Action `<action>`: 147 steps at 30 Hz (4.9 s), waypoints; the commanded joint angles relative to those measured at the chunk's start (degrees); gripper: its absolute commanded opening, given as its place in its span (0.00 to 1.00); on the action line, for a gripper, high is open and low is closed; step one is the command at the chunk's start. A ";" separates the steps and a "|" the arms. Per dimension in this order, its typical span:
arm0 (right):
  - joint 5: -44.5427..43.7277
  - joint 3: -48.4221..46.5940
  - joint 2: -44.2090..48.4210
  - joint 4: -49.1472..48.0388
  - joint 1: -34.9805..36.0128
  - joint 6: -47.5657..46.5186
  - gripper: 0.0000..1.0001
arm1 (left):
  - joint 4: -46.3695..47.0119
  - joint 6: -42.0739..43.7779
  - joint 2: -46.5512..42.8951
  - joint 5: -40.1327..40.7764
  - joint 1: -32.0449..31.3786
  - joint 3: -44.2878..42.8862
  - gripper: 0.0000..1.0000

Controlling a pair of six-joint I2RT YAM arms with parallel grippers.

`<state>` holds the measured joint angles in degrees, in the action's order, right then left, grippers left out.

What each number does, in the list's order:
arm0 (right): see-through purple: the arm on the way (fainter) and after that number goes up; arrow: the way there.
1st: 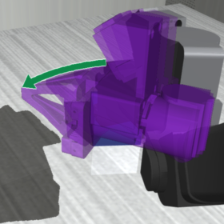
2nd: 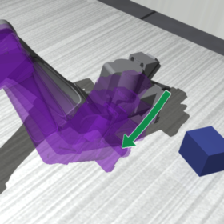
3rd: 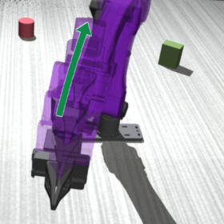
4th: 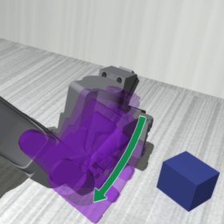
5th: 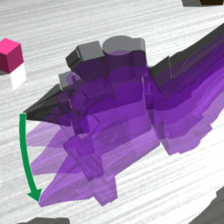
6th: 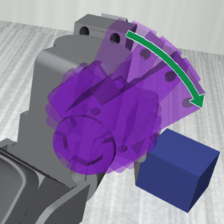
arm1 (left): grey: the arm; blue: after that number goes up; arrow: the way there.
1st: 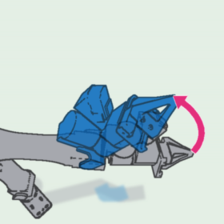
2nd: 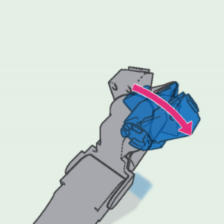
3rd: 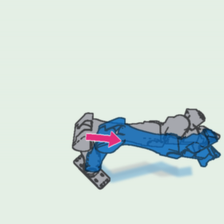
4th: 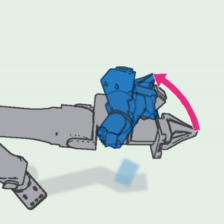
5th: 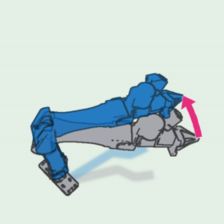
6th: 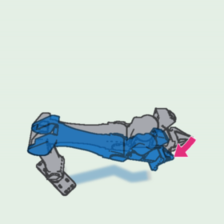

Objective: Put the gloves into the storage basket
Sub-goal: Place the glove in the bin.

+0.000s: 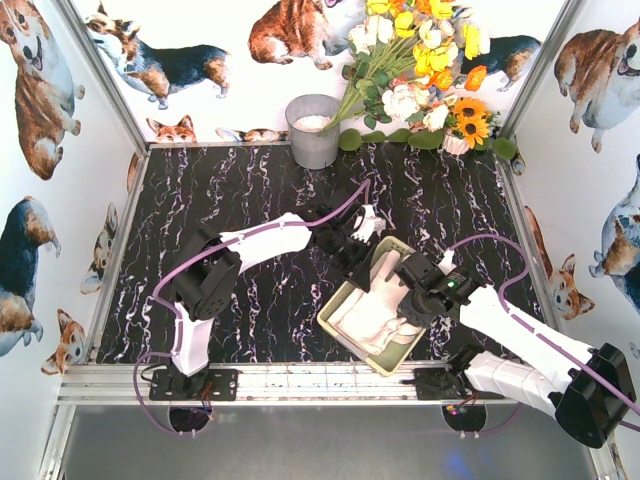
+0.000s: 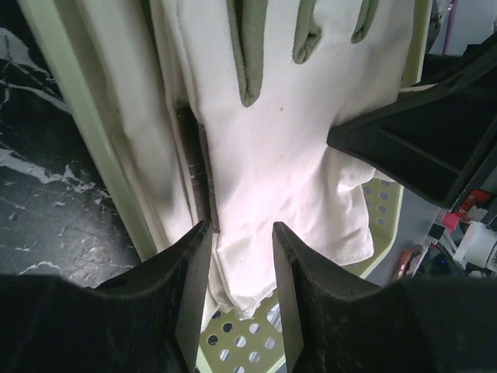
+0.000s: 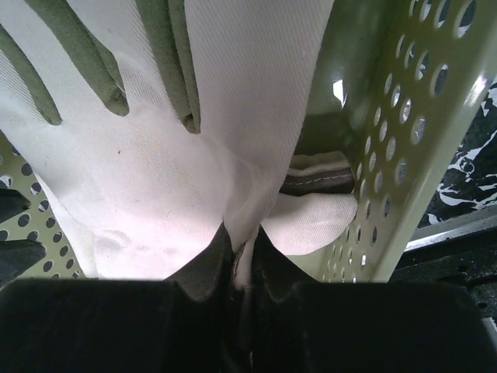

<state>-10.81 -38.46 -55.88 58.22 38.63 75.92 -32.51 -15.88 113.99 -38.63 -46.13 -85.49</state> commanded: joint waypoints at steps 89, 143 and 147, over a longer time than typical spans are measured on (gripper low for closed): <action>2.68 -1.98 -5.00 -13.75 0.13 -1.75 0.00 | -9.45 0.66 -0.19 23.78 -1.33 -9.61 0.00; 3.01 -4.22 -16.10 -16.17 0.39 -0.24 0.00 | -12.70 2.84 2.01 29.37 -0.45 -12.64 0.29; 3.03 -4.42 -16.36 -16.33 0.39 -0.32 0.00 | -12.26 1.99 -0.51 30.14 -0.31 -11.96 0.39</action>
<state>-7.09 -41.82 -71.37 40.42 38.59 76.55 -46.11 -13.37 117.51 -10.17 -47.07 -97.71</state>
